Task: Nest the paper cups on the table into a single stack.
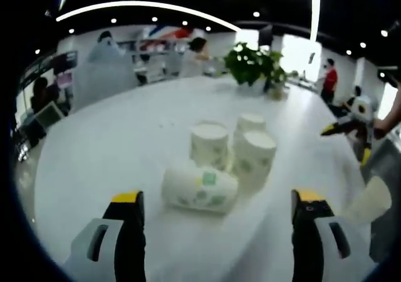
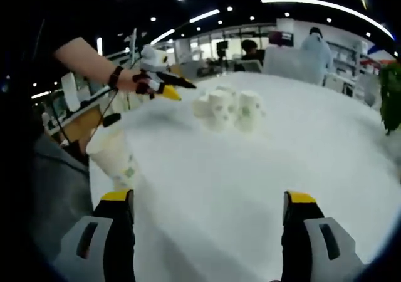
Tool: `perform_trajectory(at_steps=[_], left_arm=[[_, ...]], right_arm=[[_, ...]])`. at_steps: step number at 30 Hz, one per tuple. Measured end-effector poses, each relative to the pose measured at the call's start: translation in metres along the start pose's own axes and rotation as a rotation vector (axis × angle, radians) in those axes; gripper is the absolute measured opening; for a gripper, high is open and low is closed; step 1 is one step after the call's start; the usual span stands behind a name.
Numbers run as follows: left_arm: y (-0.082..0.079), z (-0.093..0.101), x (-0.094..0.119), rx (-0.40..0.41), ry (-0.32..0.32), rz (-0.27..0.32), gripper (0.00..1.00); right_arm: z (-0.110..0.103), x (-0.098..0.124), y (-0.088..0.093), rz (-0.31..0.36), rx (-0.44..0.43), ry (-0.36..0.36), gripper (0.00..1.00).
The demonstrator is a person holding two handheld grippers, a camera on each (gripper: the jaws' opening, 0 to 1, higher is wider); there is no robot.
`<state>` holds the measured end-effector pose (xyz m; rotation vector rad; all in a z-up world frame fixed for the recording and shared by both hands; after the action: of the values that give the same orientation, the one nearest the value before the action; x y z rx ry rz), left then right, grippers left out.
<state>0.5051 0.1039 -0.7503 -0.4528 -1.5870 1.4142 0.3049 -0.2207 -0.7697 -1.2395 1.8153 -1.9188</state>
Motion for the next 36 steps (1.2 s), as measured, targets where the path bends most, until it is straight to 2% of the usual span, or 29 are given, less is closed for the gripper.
perform_trajectory(at_steps=[4,7,10,15,18,25,30,36], left_arm=[[-0.002,-0.001,-0.006,-0.021,0.023,-0.010,0.95],[-0.003,-0.002,-0.011,-0.026,0.042,-0.020,0.94],[-0.005,-0.003,-0.016,-0.001,0.047,-0.011,0.94],[-0.001,0.004,-0.021,-0.002,0.087,-0.036,0.93],[-0.002,0.008,-0.020,0.000,0.105,-0.024,0.90],[0.001,0.018,-0.012,0.008,0.123,-0.036,0.83],[0.003,0.022,-0.006,0.031,0.136,-0.029,0.81],[0.004,0.025,-0.001,0.034,0.149,-0.026,0.72]], right_arm=[[0.001,0.002,0.003,-0.007,-0.005,0.008,0.97],[0.002,0.004,0.002,0.009,-0.043,0.021,0.97],[0.003,0.005,0.002,0.012,-0.043,0.030,0.97],[0.005,0.006,0.002,0.018,-0.059,0.034,0.97],[0.005,0.007,0.002,0.019,-0.062,0.040,0.97],[0.006,0.006,0.005,0.013,-0.064,0.037,0.97],[0.008,0.005,0.000,0.034,-0.081,0.046,0.97],[0.003,0.004,-0.001,0.039,-0.080,0.033,0.97]])
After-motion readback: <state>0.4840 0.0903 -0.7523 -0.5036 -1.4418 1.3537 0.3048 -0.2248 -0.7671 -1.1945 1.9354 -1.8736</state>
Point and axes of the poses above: the point that each gripper's makers call its tool centre point, and the gripper's own axes: x roughly backward along the fingers, z roughly to its right, y roughly out of its underside, the point moved 7 cm from there along x, roughly backward along the fingers, and after that the axes turned 8 degrees about z, right-handed, at the moved point
